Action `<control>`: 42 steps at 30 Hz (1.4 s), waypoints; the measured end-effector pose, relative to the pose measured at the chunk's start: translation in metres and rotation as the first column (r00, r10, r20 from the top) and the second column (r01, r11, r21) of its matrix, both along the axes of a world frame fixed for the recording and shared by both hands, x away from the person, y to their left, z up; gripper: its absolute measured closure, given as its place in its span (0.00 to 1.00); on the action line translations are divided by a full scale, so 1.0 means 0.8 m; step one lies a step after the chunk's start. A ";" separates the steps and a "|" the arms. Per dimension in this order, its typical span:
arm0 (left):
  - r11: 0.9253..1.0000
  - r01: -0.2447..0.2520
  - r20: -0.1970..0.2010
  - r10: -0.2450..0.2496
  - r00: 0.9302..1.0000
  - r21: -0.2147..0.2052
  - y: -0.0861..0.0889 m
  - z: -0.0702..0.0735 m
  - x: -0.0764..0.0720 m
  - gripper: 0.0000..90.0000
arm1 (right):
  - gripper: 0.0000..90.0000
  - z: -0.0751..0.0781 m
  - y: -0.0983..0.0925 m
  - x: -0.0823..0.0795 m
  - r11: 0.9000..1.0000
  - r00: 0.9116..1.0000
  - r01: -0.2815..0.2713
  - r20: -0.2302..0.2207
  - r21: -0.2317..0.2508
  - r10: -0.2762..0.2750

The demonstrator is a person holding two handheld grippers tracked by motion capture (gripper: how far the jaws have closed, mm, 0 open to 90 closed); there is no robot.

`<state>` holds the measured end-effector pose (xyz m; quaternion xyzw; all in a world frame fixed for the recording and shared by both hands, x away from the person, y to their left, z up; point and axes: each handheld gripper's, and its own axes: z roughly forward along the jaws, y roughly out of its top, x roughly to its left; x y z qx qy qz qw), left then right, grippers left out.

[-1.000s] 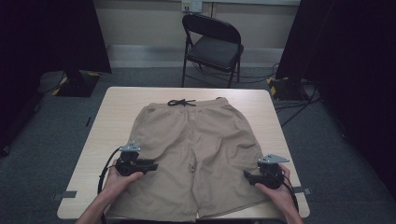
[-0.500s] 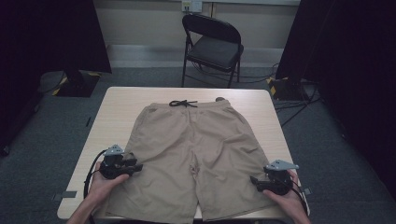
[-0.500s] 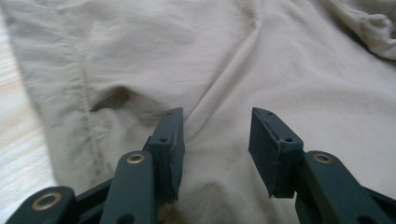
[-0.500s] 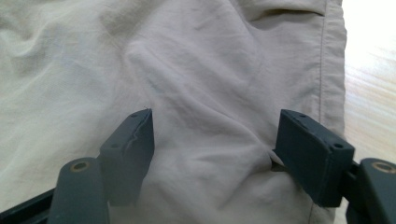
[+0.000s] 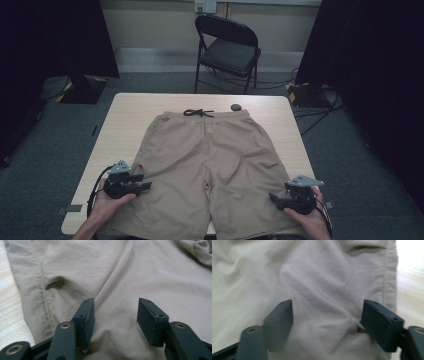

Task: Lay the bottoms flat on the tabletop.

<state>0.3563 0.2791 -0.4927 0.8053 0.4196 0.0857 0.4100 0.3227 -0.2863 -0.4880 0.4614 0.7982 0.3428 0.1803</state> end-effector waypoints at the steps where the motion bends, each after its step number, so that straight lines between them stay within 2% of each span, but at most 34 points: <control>1: 1.000 -0.003 0.003 0.003 1.000 -0.005 0.002 0.003 0.002 0.51 | 0.25 0.004 0.000 0.002 1.000 1.000 0.011 0.007 0.013 -0.011; 2: 1.000 -0.020 0.009 0.020 1.000 -0.014 0.005 0.008 0.006 0.49 | 0.23 0.015 0.000 0.011 0.998 0.998 0.052 0.025 0.041 -0.054; 5: 0.997 -0.069 0.024 0.069 0.997 -0.037 0.017 0.021 0.018 0.46 | 0.20 0.023 0.000 0.022 0.996 0.996 0.083 0.042 0.041 -0.084; 6: 0.996 -0.089 0.029 0.090 0.996 -0.024 0.022 0.024 0.023 0.44 | 0.20 0.026 0.000 0.030 0.995 0.994 0.092 0.049 0.043 -0.094; 7: 0.991 -0.130 0.035 0.131 0.991 -0.008 0.028 0.026 0.029 0.42 | 0.19 0.029 0.000 0.039 0.993 0.993 0.104 0.049 0.050 -0.106; 9: 0.987 -0.161 0.027 0.161 0.987 -0.004 0.040 0.024 0.035 0.39 | 0.18 0.029 -0.004 0.060 0.989 0.989 0.137 0.048 0.046 -0.140; 11: 0.980 -0.197 0.011 0.197 0.980 0.011 0.054 0.019 0.037 0.36 | 0.18 0.025 -0.009 0.071 0.983 0.983 0.178 0.035 0.042 -0.179; 12: 0.975 -0.219 0.009 0.219 0.976 0.025 0.060 0.016 0.035 0.35 | 0.18 0.021 -0.012 0.075 0.979 0.979 0.199 0.027 0.031 -0.200; 13: 0.973 -0.225 0.018 0.224 0.974 0.054 0.066 0.013 0.033 0.35 | 0.19 0.018 -0.015 0.076 0.976 0.976 0.214 0.024 0.022 -0.215; 14: 0.970 -0.234 0.020 0.234 0.972 0.069 0.070 0.010 0.031 0.33 | 0.18 0.010 -0.022 0.072 0.975 0.975 0.222 0.018 0.005 -0.222; 16: 0.960 -0.263 0.020 0.263 0.965 0.098 0.076 0.004 0.028 0.30 | 0.18 0.007 -0.025 0.070 0.975 0.975 0.222 0.016 -0.001 -0.222; 17: 0.958 -0.257 0.022 0.256 0.966 0.125 0.080 0.002 0.028 0.29 | 0.18 0.003 -0.027 0.068 0.973 0.973 0.229 0.018 -0.010 -0.228; 19: 0.956 -0.263 0.033 0.261 0.965 0.129 0.079 -0.001 0.026 0.27 | 0.18 -0.003 -0.028 0.064 0.973 0.974 0.228 0.017 -0.039 -0.228; 20: 0.954 -0.262 0.051 0.257 0.965 0.146 0.076 -0.002 0.025 0.27 | 0.17 -0.007 -0.029 0.063 0.970 0.972 0.236 0.017 -0.051 -0.236; 23: 0.950 -0.245 0.083 0.232 0.969 0.194 0.071 -0.003 0.023 0.25 | 0.17 -0.010 -0.032 0.063 0.970 0.970 0.242 0.017 -0.034 -0.242; 25: 0.950 -0.261 0.089 0.249 0.964 0.174 0.071 -0.006 0.023 0.22 | 0.17 -0.010 -0.032 0.062 0.967 0.967 0.253 0.019 -0.027 -0.253; 27: 0.952 -0.261 0.106 0.246 0.964 0.161 0.073 -0.009 0.021 0.20 | 0.16 -0.012 -0.031 0.061 0.966 0.966 0.257 0.034 -0.024 -0.256; 28: 0.952 -0.267 0.118 0.251 0.961 0.147 0.073 -0.011 0.021 0.19 | 0.16 -0.013 -0.030 0.060 0.965 0.964 0.263 0.040 -0.023 -0.262; 31: 0.952 -0.263 0.124 0.245 0.961 0.154 0.074 -0.012 0.020 0.18 | 0.15 -0.014 -0.030 0.060 0.967 0.966 0.254 0.050 -0.016 -0.253; 42: 0.952 -0.263 0.125 0.245 0.962 0.155 0.074 -0.012 0.021 0.18 | 0.15 -0.014 -0.030 0.060 0.967 0.966 0.253 0.049 -0.016 -0.252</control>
